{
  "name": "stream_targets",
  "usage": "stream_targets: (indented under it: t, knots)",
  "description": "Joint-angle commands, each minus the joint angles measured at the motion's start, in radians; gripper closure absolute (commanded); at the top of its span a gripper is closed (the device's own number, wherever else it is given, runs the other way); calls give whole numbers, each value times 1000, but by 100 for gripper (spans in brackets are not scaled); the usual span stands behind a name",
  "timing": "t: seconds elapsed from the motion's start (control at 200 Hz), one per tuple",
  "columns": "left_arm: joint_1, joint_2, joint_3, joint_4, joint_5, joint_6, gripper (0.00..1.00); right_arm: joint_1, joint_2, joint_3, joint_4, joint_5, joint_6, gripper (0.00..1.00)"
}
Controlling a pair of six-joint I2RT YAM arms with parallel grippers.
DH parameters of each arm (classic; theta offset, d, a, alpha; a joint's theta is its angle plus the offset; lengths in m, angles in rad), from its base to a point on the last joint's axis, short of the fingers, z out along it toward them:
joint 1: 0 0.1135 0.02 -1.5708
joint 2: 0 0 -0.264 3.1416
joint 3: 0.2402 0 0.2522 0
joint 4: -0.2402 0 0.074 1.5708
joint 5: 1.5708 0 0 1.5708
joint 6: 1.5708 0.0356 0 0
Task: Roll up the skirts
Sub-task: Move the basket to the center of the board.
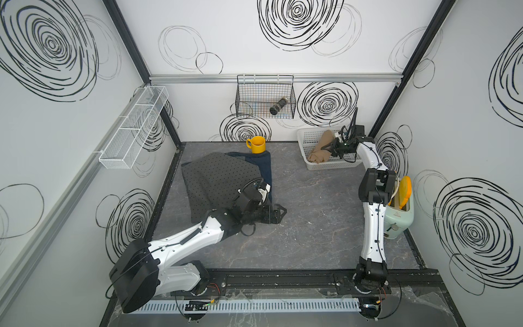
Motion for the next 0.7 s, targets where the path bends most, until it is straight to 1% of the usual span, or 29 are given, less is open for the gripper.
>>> stream_targets:
  t: [0.0,0.145,0.24,0.305,0.38,0.475,0.545,0.62,0.695]
  knots:
    - [28,35,50,9,50,-5,2,21,-101,-96,-32,30,-61,100]
    - [49,105,132,-6,60,-20,2,40,-171,-207,-30,31,-72,100]
    - [62,174,193,4,63,-62,1,57,-210,-266,-36,39,-69,100]
    - [74,242,242,22,71,-92,1,73,-241,-316,-32,22,-53,100]
    - [93,334,315,43,82,-129,1,96,-298,-405,32,19,-32,100]
    - [123,454,419,72,89,-164,2,112,-351,-466,56,20,-23,100]
    - [145,549,506,79,79,-170,2,119,-393,-515,67,28,-20,100]
    - [158,645,613,74,96,-151,7,132,-450,-590,100,21,-25,100]
    - [158,707,707,34,61,-105,11,139,-493,-644,106,35,-42,100]
